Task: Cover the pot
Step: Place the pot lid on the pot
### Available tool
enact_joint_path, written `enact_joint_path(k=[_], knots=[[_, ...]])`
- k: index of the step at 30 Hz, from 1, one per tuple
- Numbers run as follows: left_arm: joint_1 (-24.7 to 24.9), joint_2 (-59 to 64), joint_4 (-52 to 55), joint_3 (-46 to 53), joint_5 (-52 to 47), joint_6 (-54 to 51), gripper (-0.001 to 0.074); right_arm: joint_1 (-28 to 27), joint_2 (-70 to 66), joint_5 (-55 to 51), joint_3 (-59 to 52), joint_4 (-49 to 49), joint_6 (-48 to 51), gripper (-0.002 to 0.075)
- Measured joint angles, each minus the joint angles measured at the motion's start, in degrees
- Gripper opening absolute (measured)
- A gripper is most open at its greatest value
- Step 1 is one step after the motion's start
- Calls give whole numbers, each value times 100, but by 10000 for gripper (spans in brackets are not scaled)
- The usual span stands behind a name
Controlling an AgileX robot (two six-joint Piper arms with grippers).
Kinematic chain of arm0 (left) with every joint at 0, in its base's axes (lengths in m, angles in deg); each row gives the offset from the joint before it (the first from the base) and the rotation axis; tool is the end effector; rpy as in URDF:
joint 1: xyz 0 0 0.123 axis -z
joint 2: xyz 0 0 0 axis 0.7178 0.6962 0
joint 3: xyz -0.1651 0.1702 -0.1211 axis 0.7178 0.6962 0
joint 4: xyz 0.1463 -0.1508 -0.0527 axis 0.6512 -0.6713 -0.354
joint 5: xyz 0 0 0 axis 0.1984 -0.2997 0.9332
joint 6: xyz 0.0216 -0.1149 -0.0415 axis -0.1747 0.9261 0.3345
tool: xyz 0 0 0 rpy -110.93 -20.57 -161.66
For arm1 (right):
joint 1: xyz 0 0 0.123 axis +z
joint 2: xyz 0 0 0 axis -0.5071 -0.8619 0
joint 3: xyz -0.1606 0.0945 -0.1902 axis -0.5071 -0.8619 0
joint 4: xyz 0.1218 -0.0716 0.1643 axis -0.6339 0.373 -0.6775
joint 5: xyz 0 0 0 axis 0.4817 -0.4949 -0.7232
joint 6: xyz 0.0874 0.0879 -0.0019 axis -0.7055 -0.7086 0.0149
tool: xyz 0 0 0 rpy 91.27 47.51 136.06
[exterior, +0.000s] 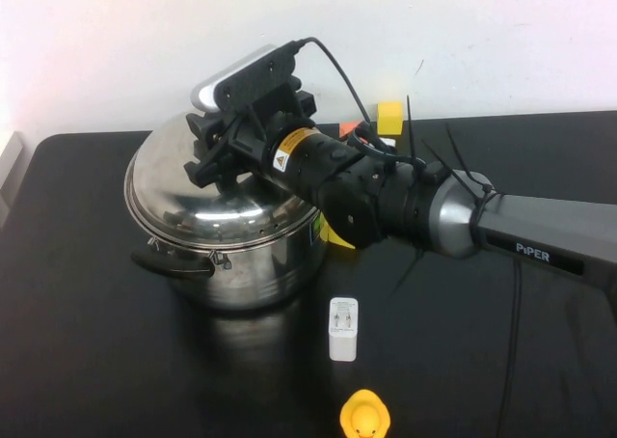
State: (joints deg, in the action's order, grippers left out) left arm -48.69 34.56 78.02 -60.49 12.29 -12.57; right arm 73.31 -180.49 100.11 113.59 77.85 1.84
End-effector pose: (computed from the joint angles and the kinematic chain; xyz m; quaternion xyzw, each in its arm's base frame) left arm 0.0686 -0.0024 0.1728 -0.0669 0.7834 -0.0518 0.6157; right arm 0.3807 0.3515 0.2369 -0.2889 0.6732 0.2221 0.6435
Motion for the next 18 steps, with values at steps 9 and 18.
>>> enact_joint_path(k=[9, 18], knots=[[0, 0, 0, 0, 0, 0, -2, 0, -66, -245, 182, -11, 13, 333], [0, 0, 0, 0, 0, 0, -2, 0, -56, -446, 208, -11, 51, 470]])
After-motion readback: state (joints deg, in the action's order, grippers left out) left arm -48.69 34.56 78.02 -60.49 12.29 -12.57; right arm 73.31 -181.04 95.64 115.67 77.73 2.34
